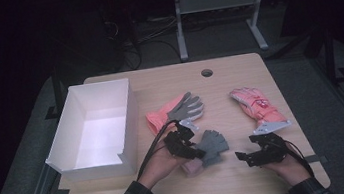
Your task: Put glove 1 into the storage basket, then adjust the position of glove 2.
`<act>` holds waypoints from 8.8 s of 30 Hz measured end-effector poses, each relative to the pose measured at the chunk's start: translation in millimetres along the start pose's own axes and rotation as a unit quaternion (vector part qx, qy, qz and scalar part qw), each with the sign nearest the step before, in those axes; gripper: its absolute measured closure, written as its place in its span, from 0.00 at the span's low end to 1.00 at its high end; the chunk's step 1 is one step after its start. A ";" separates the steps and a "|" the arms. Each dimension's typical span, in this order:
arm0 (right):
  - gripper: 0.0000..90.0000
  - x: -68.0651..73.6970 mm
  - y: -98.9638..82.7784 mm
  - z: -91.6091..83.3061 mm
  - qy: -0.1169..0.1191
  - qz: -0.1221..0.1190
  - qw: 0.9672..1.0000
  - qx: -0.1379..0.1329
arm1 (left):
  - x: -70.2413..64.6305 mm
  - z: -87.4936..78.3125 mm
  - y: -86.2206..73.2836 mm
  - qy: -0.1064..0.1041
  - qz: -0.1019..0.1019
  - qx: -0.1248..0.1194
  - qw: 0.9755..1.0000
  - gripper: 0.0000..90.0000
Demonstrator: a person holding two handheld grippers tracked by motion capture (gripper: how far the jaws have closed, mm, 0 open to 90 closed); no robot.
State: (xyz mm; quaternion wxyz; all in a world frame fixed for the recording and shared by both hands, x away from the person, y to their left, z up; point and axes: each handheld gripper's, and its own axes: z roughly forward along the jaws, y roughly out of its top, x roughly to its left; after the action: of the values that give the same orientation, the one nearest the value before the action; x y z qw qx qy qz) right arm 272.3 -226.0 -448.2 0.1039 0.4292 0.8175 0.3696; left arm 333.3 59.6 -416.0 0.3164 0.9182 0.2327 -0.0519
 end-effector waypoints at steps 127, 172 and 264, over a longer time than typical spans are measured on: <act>0.16 1.0 -1.8 4.7 0.010 0.004 1.000 0.011 | 123.6 -197.8 -62.7 0.243 -0.161 -0.087 0.953 0.15; 0.16 0.2 -1.5 3.1 0.015 0.002 1.000 0.004 | 74.8 -54.0 48.6 0.189 -0.061 -0.060 0.978 1.00; 0.16 -2.1 -2.5 -1.7 0.011 0.003 1.000 0.005 | 38.1 -11.0 -29.0 0.037 -0.043 -0.001 0.998 1.00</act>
State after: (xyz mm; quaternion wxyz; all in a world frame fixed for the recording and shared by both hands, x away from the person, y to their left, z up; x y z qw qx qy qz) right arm 271.3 -229.4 -449.1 0.0916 0.4287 0.8191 0.3701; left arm 353.1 101.3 -432.7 0.3063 0.9083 0.2832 -0.0315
